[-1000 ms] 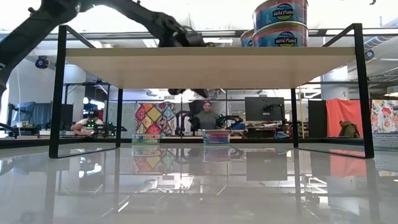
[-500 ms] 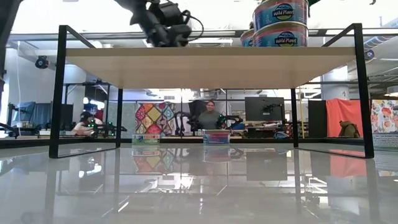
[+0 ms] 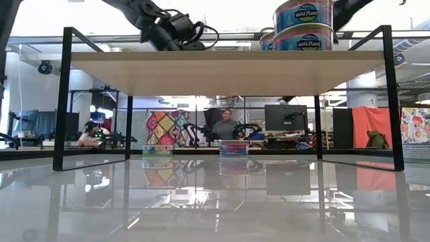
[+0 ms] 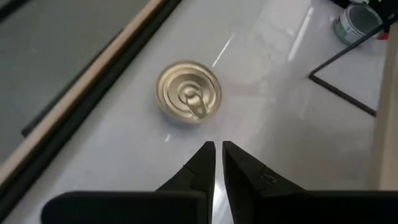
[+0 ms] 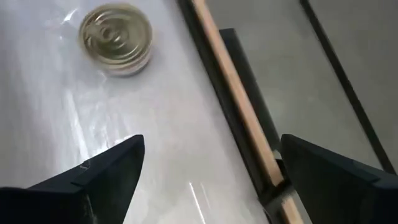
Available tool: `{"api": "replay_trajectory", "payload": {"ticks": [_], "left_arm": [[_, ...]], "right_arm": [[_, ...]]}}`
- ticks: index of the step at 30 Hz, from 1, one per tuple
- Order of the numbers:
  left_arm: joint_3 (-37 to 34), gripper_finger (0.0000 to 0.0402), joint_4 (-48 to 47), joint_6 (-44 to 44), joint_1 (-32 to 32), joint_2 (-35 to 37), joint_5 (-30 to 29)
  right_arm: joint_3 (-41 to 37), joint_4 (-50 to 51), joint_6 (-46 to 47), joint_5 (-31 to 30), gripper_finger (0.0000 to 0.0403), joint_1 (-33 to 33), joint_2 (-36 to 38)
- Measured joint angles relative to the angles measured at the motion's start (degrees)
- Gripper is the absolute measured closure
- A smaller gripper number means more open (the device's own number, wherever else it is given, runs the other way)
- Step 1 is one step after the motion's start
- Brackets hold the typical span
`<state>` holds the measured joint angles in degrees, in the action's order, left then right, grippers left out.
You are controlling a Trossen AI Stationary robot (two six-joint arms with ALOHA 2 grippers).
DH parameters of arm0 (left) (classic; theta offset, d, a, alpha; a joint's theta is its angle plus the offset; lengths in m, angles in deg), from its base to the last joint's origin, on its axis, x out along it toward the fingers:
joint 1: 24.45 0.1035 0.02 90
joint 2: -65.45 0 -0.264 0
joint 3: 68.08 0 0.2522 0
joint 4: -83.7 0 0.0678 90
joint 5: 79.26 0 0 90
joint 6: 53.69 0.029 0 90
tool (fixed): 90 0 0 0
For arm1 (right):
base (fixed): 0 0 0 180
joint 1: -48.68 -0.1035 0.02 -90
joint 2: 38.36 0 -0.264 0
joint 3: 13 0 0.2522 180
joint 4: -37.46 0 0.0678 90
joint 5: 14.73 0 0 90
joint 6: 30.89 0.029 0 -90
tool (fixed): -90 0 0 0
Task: Stack canned seafood by type on shelf
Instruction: Stack the blue-pink tuna can on top of the other blue-pink tuna can on the shelf
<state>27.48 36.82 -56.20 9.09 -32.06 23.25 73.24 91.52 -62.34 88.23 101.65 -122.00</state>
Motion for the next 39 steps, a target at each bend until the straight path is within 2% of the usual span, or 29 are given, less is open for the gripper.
{"api": "replay_trajectory", "payload": {"ticks": [5,10,14,17,20,24,29,39], "left_arm": [[0.04,0.0386,1.88,6.7,0.5,-1.63,-2.63],[1.0,0.0386,2.04,13.33,1.16,-4.36,-4.16],[2.05,0.0386,2.28,16.66,1.72,-7.45,-4.11],[2.85,0.0386,2.52,22.9,2.17,-10.12,-4.07],[4.05,0.0393,2.23,30.58,2.43,-13.21,-4.09],[7.88,0.04,2.18,35.89,3.47,-17.47,-3.06],[14.29,0.0401,1.38,39.42,6.81,-22.9,5.1],[31.36,0.0401,-13.05,50.89,8.2,-33.66,6.35]], "right_arm": [[-11.3,-13.86,-3.28,4.52,0.0035,0.54,-0.07],[-21.53,-29.76,-0.75,11.35,0.0035,0.16,-0.17],[-26.28,-38.17,1.31,13.7,0.0035,-0.31,-0.58],[-26.97,-40.84,4.93,15.92,0.0035,-1.64,-2.81],[-26.81,-43.35,9.18,14.49,0.0035,-4.07,-5.7],[-26.37,-45.86,14.38,10.4,0.0035,-7.62,-9.19],[-26.4,-50.44,15.14,4.93,0.0035,-10.81,-11.87],[-26.48,-58.2,19.71,3.36,0.0035,-11.81,-16.44]]}}
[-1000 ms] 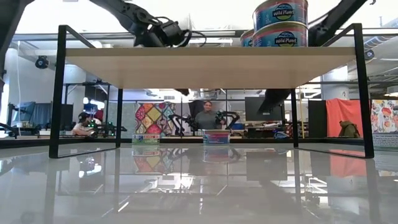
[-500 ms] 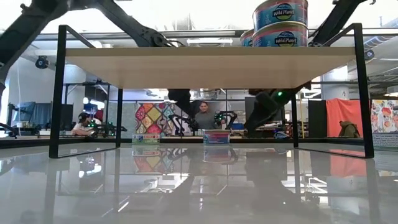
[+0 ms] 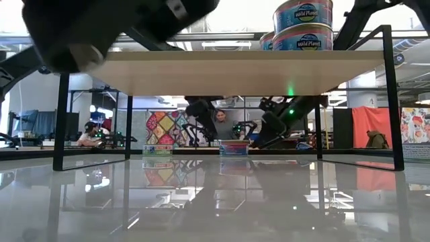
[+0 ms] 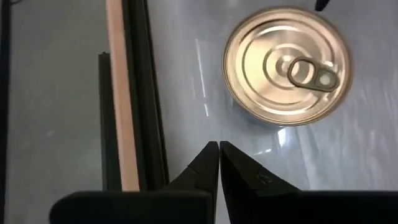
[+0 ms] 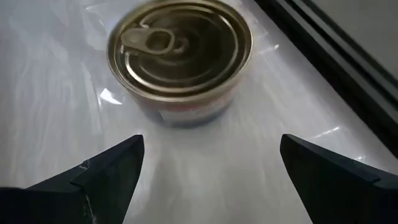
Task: Stack canned seafood by type on shelf
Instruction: Stack the blue-pink tuna can on top of the other blue-pink tuna can on the shelf
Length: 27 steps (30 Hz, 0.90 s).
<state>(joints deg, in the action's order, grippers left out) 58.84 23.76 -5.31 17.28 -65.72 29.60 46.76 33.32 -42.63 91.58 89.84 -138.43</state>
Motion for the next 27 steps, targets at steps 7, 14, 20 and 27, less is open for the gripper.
{"api": "replay_trajectory", "payload": {"ticks": [7,14,20,27], "left_arm": [[4.22,0.0401,-2.04,-0.68,-0.02,-3.49,0.04],[2.19,0.0402,-1.28,-0.66,-0.55,-3.79,-0.1],[0.28,0.0402,0.27,-0.88,-1.1,-3.79,-0.27],[-0.06,0.0401,0.95,-1.07,-1.7,-3.81,1.24]], "right_arm": [[-0.09,-3.96,-1.77,-0.12,0.0035,-2.05,-4.32],[1.3,-10.37,1.37,-2.47,0.0035,-2.93,-7.01],[3.44,-8.88,2.5,-2.82,0.0035,-3.44,-8.09],[5.34,-6.46,5.2,-2.86,0.0035,-3.55,-8.04]]}}
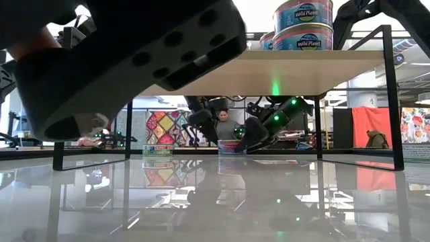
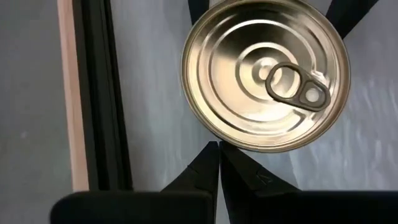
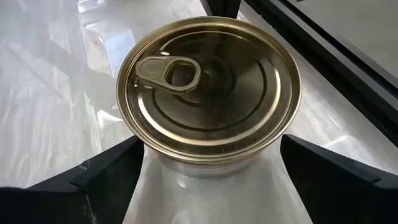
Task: Stack canned seafood by type on shelf
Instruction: Stack the blue-pink tuna can on top of the other blue-pink tuna can on the shelf
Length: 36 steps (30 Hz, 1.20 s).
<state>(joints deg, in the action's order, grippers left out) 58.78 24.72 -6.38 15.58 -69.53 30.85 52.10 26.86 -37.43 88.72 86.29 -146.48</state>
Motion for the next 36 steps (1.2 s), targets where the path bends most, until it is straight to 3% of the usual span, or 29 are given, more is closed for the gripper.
{"api": "replay_trajectory", "payload": {"ticks": [10,14,36], "left_arm": [[-0.28,0.0401,0.44,0.15,-1.51,0.0,0.34],[-0.28,0.0401,0.57,-0.28,-1.65,0.0,0.26],[-0.31,0.0401,1.12,-2.86,-1.95,0.0,0.93]], "right_arm": [[0.01,0.28,-0.98,0.02,0.0035,-0.87,0.0],[0.01,0.58,-1.86,-3.74,0.0034,-1.74,0.11],[1.89,2.01,2.05,-2.91,0.0003,-2.56,0.11]]}}
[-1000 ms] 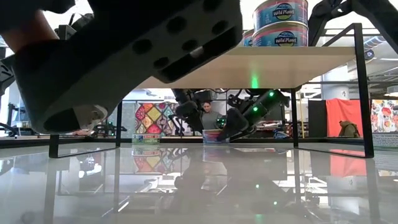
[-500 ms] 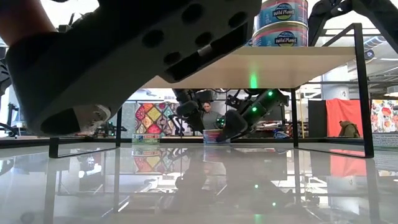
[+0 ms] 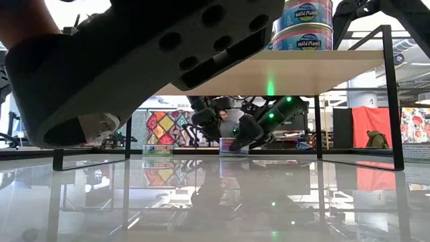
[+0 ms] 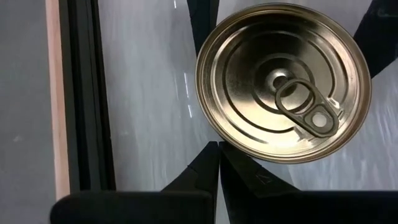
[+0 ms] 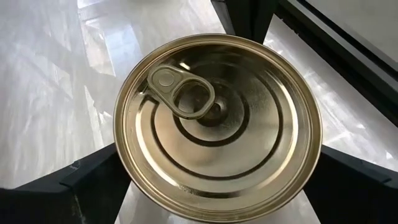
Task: Stack canned seafood by type on shelf
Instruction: Stack the blue-pink tuna can on top of the other blue-pink tuna can on the shelf
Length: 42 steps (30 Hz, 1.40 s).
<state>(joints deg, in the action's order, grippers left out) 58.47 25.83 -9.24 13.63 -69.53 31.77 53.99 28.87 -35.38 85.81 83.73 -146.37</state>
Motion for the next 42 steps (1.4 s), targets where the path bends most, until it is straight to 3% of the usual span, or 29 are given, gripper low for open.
{"api": "replay_trajectory", "payload": {"ticks": [14,21,24,28,42], "left_arm": [[-0.02,0.0401,0.9,-0.18,-0.99,0.0,0.04],[-0.02,0.0401,1.34,-0.65,-0.99,0.01,0.07],[-0.04,0.0401,1.53,-0.86,-0.99,0.01,0.09],[-0.04,0.0401,1.88,-1.24,-1.05,0.02,0.13],[-0.02,0.0401,2.54,-2.54,-1.19,-1.03,0.87]], "right_arm": [[-0.02,-0.17,-0.49,1.73,0.0004,0.11,-0.02],[-0.02,-0.13,0.02,1.7,0.0045,0.13,-0.02],[-0.02,-0.15,0.0,1.71,0.0045,0.15,-0.02],[-0.02,-0.21,0.46,1.43,0.0015,0.13,-0.02],[0.5,-0.66,-1.54,1.43,0.0005,0.22,-0.13]]}}
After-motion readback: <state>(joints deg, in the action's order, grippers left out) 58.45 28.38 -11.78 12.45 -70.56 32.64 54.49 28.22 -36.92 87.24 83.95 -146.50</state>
